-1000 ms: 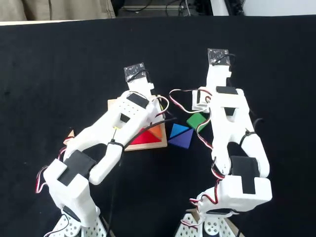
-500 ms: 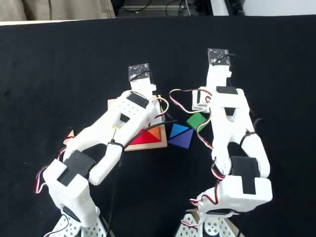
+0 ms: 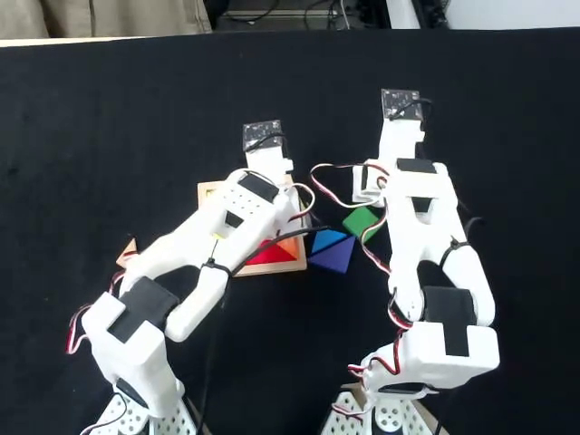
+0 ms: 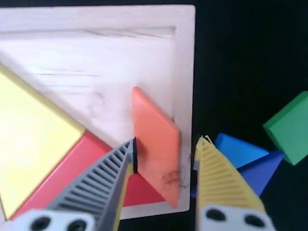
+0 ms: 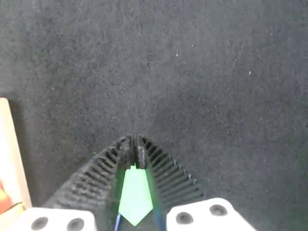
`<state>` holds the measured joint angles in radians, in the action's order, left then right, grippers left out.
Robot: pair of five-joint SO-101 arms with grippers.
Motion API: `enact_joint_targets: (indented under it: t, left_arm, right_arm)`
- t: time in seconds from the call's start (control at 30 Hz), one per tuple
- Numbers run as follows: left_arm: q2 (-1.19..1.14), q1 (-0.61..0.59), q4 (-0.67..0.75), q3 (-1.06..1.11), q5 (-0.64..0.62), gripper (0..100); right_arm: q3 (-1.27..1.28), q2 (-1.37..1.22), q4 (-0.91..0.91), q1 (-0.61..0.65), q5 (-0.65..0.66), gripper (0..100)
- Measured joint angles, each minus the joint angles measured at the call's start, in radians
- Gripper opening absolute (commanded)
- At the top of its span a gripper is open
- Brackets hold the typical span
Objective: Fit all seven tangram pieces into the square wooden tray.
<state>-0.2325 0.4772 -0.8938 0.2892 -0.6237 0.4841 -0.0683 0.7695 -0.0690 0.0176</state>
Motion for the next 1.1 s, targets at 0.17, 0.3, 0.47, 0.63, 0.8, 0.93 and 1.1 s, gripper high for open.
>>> enact_joint_targets:
  t: [0.17,0.3,0.47,0.63,0.8,0.93,1.1]
  left_arm:
    - [0.0,-0.009,0.0,-0.029,0.052,20]
    - [0.0,-0.06,0.0,-0.069,0.086,20]
    - [0.0,-0.057,0.0,-0.077,0.094,20]
    - [0.0,-0.008,0.012,-0.077,0.098,20]
    - [0.0,0.015,0.021,-0.077,0.101,20]
    - [-0.006,0.041,0.021,-0.077,0.101,21]
    - [-0.055,0.06,0.021,-0.081,0.101,21]
  right_arm:
    - [0.0,0.0,0.0,0.0,0.0,1.1]
    - [0.0,0.0,0.0,0.0,0.0,1.1]
    - [0.0,0.0,0.0,0.0,0.0,1.1]
    - [0.0,0.0,0.0,0.0,0.0,1.1]
    - [0.0,0.0,0.0,0.0,0.0,1.1]
    - [0.0,0.0,0.0,0.0,0.0,1.1]
    - [0.0,0.0,0.0,0.0,0.0,1.1]
